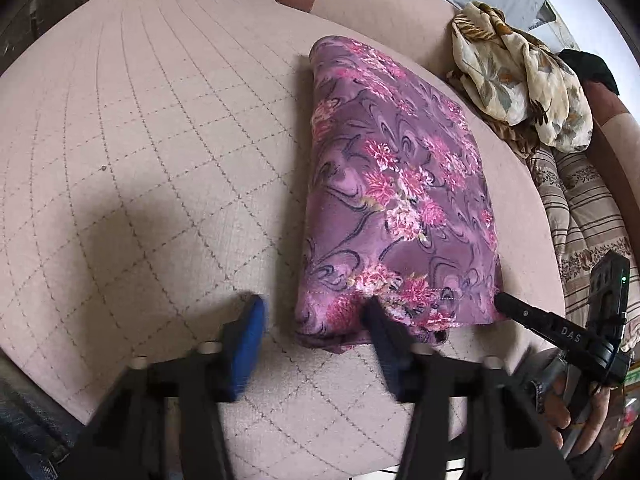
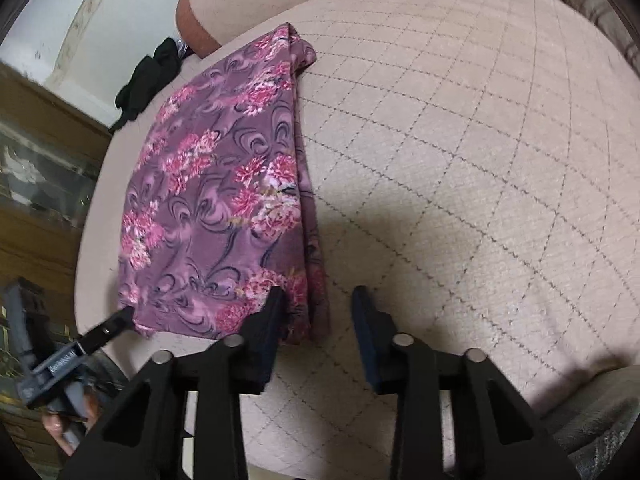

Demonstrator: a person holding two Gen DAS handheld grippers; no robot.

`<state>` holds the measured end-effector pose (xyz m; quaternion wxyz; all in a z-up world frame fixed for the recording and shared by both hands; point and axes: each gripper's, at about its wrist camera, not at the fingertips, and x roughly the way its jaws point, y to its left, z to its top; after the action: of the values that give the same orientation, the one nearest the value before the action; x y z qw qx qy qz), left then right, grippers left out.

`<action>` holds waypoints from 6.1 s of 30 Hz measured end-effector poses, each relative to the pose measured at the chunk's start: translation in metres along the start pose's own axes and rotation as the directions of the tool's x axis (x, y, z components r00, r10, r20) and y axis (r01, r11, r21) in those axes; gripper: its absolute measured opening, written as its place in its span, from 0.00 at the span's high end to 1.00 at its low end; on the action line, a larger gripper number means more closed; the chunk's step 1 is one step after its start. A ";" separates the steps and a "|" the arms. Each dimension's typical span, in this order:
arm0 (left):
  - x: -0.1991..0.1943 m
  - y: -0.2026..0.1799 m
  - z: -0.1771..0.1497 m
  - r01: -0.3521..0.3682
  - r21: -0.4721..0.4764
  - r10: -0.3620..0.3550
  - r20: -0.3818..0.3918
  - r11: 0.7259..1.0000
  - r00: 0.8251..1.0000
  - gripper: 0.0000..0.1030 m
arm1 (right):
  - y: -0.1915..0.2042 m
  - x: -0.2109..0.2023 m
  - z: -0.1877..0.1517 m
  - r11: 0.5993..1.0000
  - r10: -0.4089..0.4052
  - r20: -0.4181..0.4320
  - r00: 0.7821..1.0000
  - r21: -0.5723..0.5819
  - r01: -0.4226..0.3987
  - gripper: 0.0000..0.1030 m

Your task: Fold small clothes

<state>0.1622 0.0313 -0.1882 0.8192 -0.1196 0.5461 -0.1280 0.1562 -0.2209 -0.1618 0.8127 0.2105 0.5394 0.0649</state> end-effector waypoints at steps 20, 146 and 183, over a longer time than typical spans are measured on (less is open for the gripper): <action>-0.030 -0.003 0.003 -0.029 0.008 0.028 0.106 1.000 0.994 0.54 | -0.011 -0.036 0.008 0.993 0.091 0.132 0.987 0.063 -0.100 0.46; -0.053 -0.031 -0.033 -0.229 0.042 0.215 0.224 0.972 0.951 0.20 | 0.021 -0.050 -0.026 0.997 -0.076 0.175 0.982 -0.015 0.080 0.32; -0.225 -0.083 -0.075 -0.260 0.141 0.173 0.445 0.955 0.879 0.11 | 0.105 -0.223 -0.100 0.936 -0.232 0.400 0.887 -0.156 0.315 0.25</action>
<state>0.0032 0.0259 0.0057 0.9357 -0.0011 0.3478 -0.0592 -0.0125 -0.1728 0.0382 0.9197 0.0508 0.3879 -0.0340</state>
